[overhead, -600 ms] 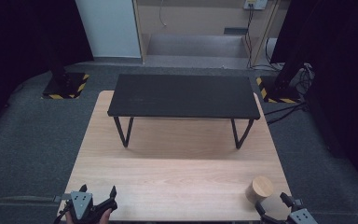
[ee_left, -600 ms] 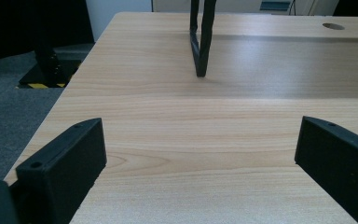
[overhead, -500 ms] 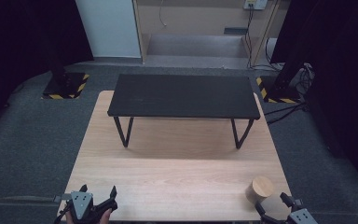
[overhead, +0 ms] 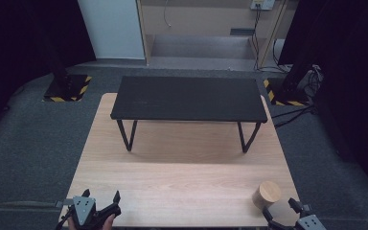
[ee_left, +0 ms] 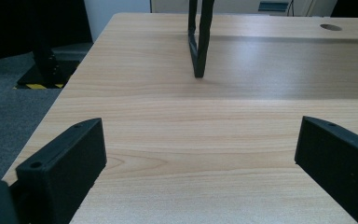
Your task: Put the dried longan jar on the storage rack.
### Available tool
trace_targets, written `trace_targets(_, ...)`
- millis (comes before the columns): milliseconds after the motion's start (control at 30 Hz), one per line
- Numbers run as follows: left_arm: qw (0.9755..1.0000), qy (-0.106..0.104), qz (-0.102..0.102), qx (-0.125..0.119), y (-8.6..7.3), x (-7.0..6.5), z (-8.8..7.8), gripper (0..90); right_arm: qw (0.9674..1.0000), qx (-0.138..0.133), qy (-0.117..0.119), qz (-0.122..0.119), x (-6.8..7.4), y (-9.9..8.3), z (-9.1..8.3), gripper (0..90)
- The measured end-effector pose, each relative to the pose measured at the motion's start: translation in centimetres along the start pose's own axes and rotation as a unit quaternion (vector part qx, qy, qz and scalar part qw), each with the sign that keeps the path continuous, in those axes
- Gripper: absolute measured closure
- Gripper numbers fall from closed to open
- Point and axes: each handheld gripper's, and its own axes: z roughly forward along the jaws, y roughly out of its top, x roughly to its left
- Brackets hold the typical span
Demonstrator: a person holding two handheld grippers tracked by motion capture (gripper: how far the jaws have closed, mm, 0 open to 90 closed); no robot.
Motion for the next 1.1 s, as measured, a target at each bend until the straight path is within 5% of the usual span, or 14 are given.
trace_targets(700,1.0000,-0.003,0.000,0.001,0.0,0.0,0.0,0.7,1.0000,0.006,0.000,-0.004,0.4,-0.1,1.4,0.8)
trace_targets(1100,1.0000,-0.007,0.000,0.003,-0.1,0.0,0.1,0.7,0.9997,0.009,-0.022,-0.004,0.7,-0.8,3.6,0.9)
